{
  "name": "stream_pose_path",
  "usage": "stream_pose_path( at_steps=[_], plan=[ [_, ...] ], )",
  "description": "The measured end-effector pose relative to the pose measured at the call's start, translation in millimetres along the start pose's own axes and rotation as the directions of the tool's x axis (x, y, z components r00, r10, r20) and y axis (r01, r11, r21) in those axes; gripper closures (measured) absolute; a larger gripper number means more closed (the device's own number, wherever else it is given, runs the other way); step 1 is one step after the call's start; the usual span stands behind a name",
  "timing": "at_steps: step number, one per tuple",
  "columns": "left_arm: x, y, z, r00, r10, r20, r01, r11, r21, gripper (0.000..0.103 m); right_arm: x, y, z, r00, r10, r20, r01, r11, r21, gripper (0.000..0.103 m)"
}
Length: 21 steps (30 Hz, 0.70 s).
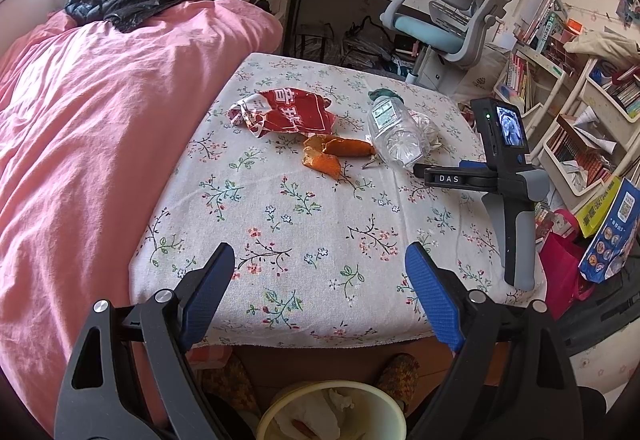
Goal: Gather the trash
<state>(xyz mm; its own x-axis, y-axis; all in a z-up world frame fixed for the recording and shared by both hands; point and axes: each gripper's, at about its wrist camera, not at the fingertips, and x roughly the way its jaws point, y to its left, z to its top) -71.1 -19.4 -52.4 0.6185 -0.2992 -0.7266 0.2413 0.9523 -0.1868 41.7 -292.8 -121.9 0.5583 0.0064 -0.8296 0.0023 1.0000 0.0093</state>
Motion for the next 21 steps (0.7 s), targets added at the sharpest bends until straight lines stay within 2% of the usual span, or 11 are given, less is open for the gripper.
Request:
stream_pose_path(
  at_steps=[21],
  plan=[
    [-1.1, 0.4, 0.9, 1.000, 0.000, 0.000, 0.000, 1.000, -0.007, 0.019, -0.4, -0.3, -0.4, 1.000, 0.000, 0.000, 0.000, 1.000, -0.001, 0.007]
  ],
)
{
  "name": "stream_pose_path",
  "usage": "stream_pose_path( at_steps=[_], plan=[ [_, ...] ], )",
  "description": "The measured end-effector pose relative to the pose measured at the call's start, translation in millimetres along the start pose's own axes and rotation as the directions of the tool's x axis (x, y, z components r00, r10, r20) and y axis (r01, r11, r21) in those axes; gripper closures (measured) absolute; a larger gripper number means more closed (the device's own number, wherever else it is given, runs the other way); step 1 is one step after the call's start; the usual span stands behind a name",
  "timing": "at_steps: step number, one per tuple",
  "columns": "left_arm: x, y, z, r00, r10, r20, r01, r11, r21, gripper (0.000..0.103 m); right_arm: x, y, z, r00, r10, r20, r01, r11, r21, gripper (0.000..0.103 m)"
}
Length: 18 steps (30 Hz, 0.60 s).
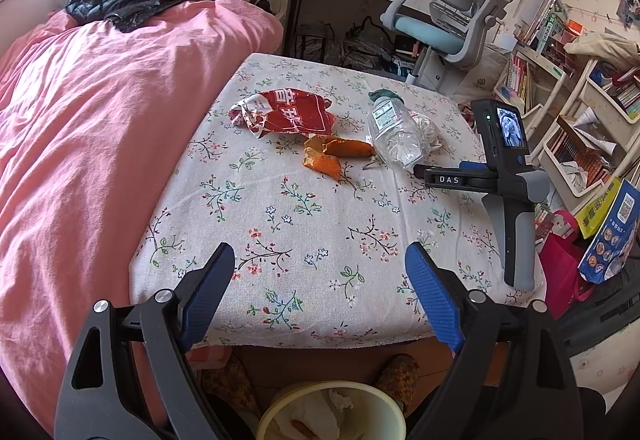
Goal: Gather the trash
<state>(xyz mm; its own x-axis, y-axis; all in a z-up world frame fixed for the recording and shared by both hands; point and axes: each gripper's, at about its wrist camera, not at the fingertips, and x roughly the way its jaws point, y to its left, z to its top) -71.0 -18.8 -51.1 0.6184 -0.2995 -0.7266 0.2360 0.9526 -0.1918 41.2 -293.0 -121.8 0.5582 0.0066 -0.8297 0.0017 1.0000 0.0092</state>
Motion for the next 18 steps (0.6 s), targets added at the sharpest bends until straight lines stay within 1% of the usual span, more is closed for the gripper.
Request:
stream_pose_path(
  at_steps=[18],
  plan=[
    [0.4, 0.3, 0.2, 1.000, 0.000, -0.003, 0.000, 1.000, 0.000, 0.019, -0.2, -0.1, -0.3, 1.000, 0.000, 0.000, 0.000, 1.000, 0.000, 0.007]
  ],
)
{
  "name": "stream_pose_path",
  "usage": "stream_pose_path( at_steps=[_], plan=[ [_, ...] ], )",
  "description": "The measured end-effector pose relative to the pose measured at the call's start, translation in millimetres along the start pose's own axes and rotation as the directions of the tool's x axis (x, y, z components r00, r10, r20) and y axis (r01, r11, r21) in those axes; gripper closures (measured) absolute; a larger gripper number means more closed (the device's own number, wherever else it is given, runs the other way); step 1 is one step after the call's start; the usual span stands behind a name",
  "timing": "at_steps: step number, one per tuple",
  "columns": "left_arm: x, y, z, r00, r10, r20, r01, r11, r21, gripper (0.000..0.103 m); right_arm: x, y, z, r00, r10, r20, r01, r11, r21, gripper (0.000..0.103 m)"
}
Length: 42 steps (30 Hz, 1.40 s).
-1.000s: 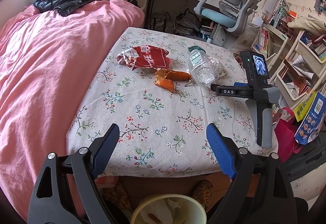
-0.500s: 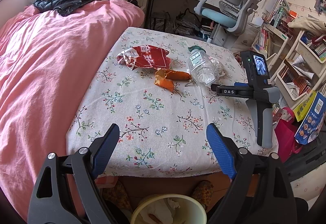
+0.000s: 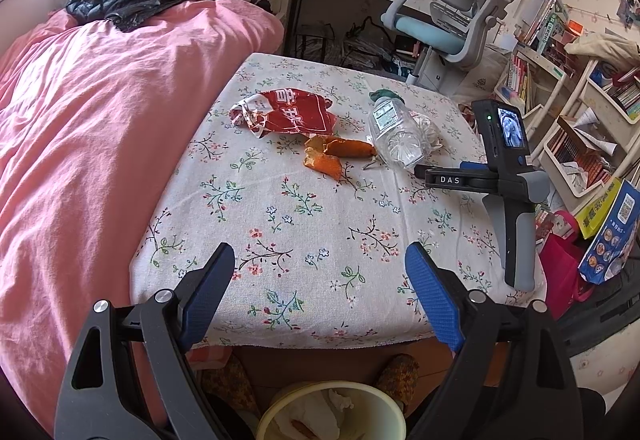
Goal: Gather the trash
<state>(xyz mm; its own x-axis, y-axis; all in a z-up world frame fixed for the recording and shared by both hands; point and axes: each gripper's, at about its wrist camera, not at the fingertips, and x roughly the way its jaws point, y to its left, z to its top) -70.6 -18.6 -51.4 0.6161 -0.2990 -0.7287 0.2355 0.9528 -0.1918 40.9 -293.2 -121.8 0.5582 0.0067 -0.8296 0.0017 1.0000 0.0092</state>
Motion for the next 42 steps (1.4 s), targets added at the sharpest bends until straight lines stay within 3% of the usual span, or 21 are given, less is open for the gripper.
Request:
stream_pose_path(
  at_steps=[30, 37, 42],
  plan=[
    [13.6, -3.3, -1.8, 0.999, 0.029, -0.025, -0.029, 0.999, 0.026, 0.019, 0.8, -0.1, 0.4, 1.000, 0.000, 0.000, 0.000, 1.000, 0.000, 0.007],
    [15.0, 14.1, 24.1, 0.998, 0.055, 0.020, -0.055, 0.998, 0.016, 0.019, 0.5, -0.2, 0.1, 1.000, 0.000, 0.000, 0.000, 1.000, 0.000, 0.007],
    [35.0, 34.4, 46.0, 0.998, 0.068, 0.018, -0.067, 0.997, -0.047, 0.019, 0.0, -0.4, -0.3, 1.000, 0.001, 0.000, -0.001, 1.000, -0.001, 0.007]
  ],
)
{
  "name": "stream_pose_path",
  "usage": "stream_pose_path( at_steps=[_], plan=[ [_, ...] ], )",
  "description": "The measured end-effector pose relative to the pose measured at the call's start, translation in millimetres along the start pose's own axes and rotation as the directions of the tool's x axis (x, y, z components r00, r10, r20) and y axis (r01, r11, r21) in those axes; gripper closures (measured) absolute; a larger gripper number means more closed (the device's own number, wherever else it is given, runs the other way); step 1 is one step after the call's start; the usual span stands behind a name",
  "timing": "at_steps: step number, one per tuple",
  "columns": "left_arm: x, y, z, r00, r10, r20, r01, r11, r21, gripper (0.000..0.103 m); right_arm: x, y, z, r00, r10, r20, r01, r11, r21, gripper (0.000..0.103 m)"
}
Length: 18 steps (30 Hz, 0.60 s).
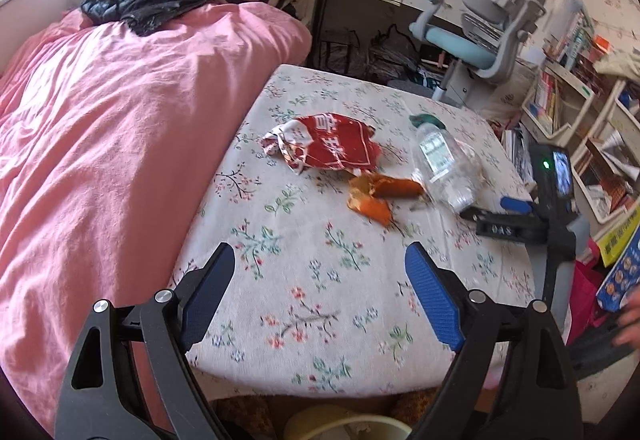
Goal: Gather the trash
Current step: 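Grasp the clear plastic bottle with the right tool while the left tool grasps an orange peel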
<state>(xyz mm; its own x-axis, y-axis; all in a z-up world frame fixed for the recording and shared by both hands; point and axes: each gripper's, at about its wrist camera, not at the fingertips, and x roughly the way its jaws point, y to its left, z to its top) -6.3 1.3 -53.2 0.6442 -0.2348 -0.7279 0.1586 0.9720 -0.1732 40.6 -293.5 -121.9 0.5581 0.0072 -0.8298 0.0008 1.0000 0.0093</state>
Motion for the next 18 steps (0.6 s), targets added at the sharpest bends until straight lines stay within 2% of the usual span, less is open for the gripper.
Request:
stream_pose_path(
  at_steps=[2, 6, 11, 15, 18],
  plan=[
    [5.9, 4.6, 6.5, 1.000, 0.008, 0.010, -0.008, 1.000, -0.009, 0.020, 0.2, 0.0, 0.1, 1.000, 0.000, 0.000, 0.000, 1.000, 0.000, 0.007],
    [26.4, 2.5, 17.5, 0.999, -0.031, -0.011, 0.031, 0.999, 0.027, 0.020, 0.0, 0.1, 0.0, 1.000, -0.002, 0.000, 0.002, 1.000, 0.002, 0.007],
    [55.5, -9.0, 21.9, 0.992, -0.105, -0.070, 0.109, 0.993, 0.043, 0.020, 3.3, -0.8, 2.9, 1.000, -0.005, 0.000, 0.005, 1.000, 0.007, 0.007],
    [81.6, -27.2, 23.2, 0.989, -0.099, -0.108, 0.110, 0.989, 0.102, 0.020, 4.5, -1.0, 4.2, 1.000, -0.007, 0.000, 0.007, 1.000, 0.009, 0.007],
    [101.3, -37.2, 27.2, 0.988, -0.091, -0.128, 0.103, 0.991, 0.090, 0.020, 5.2, -1.0, 5.2, 1.000, -0.015, -0.001, 0.015, 0.999, 0.032, 0.006]
  ],
)
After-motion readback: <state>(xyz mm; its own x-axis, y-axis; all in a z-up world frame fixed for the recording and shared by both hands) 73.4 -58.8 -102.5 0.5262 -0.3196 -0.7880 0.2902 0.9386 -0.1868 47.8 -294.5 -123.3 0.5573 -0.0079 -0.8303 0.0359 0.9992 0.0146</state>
